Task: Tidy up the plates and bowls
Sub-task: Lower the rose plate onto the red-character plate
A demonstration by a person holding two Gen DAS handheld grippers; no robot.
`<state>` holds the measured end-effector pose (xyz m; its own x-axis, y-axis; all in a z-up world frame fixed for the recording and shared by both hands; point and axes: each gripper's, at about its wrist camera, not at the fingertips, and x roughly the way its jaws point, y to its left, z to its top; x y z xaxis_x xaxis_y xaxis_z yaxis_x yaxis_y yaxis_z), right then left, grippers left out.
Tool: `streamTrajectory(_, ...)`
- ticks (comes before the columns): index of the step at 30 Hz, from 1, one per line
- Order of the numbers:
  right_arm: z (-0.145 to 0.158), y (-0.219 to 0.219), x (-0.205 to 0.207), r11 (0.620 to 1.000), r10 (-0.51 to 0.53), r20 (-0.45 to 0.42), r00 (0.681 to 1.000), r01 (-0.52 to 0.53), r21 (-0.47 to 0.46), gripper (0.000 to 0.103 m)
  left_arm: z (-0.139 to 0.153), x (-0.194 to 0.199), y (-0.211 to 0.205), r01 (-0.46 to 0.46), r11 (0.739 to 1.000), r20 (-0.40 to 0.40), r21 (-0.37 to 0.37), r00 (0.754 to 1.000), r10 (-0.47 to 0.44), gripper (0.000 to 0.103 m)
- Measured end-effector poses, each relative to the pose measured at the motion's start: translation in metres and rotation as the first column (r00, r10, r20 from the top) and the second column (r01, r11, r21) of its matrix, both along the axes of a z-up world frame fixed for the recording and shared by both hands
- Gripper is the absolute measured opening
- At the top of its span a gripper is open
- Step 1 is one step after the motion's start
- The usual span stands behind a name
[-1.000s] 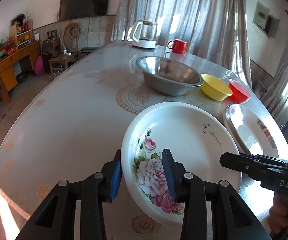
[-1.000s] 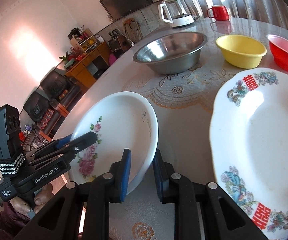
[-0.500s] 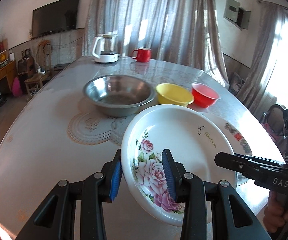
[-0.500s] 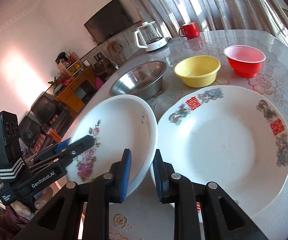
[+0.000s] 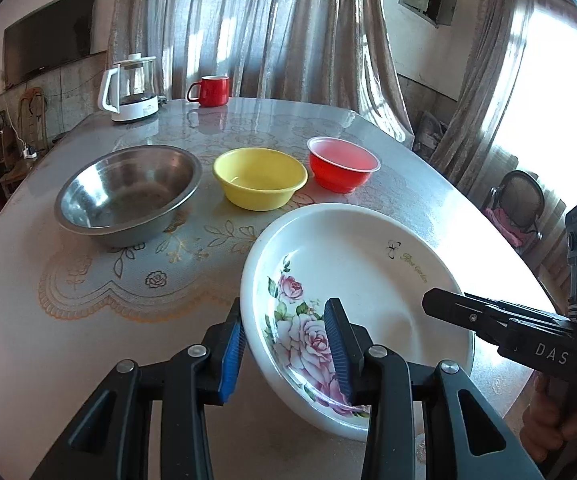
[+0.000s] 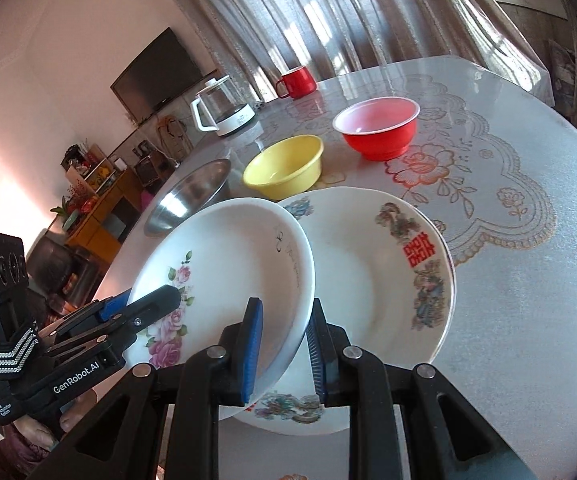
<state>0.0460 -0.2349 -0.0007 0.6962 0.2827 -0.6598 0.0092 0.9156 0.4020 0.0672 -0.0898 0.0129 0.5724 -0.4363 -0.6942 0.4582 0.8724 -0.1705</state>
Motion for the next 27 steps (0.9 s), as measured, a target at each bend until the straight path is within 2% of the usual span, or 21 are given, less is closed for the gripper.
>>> streamTrajectory(8, -0.004, -0.019, 0.003, 0.996, -0.081, -0.02, 0.997, 0.08, -0.034, 0.021, -0.009, 0.01, -0.025, 0.046, 0.999, -0.057, -0.003, 0.997, -0.046, 0.039)
streamTrajectory(16, -0.012, -0.023, 0.006, 0.992, -0.109, -0.046, 0.993, 0.106, -0.075, 0.021, -0.019, 0.014, -0.032, 0.049, 0.999, -0.091, 0.012, 0.995, -0.047, 0.038)
streamTrajectory(20, -0.017, -0.022, 0.009, 0.988, -0.122, -0.056, 0.991, 0.116, -0.098, 0.021, -0.02, 0.015, -0.034, 0.049, 0.998, -0.072, 0.027, 0.996, -0.047, 0.038)
streamTrajectory(27, -0.015, -0.026, 0.009, 0.986, -0.141, -0.05, 0.989, 0.135, -0.098, 0.022, -0.02, 0.016, -0.032, 0.043, 0.999, -0.087, 0.008, 0.995, -0.042, 0.039)
